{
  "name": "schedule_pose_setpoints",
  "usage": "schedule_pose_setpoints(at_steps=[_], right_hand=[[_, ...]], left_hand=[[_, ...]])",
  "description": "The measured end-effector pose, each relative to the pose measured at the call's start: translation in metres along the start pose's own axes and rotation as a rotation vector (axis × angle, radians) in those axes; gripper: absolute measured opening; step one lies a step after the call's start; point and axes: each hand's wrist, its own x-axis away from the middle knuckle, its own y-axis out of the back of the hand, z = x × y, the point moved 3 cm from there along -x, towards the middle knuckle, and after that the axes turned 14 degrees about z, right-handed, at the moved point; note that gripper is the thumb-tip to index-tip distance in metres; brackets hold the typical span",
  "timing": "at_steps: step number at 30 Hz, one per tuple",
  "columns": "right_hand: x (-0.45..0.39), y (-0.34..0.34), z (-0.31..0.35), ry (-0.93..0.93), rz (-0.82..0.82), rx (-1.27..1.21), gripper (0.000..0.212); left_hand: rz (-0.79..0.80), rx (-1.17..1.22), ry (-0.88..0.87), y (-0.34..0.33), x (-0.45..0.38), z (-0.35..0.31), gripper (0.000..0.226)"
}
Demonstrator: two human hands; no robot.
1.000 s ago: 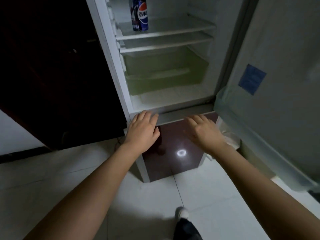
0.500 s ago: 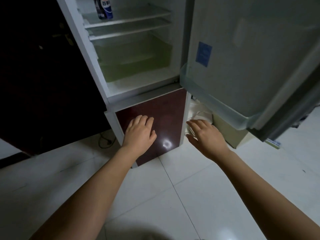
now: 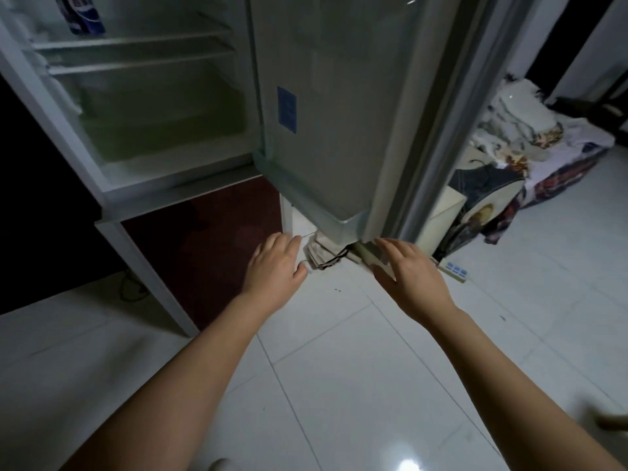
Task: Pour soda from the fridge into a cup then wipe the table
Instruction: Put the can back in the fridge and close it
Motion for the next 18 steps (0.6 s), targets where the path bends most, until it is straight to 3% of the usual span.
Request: schedule_pose_setpoints(at_steps=[7, 14, 18], right_hand=[[-0.002, 0.014, -0.068, -0.137, 0.018, -0.124, 0.06], [-0.04, 0.036, -0.094, -0.242, 0.007, -0.326, 0.074], [-0.059, 0.051, -0.099, -0.169, -0.095, -0.489, 0.07]], left_hand=[[0.03, 0.04, -0.044, -0.013, -0.04, -0.053, 0.051], [0.049, 0.048, -0.042, -0.023, -0.071, -0.064, 0.063], [0.066, 0.025, -0.033, -0.029, -0.082, -0.065, 0.064]])
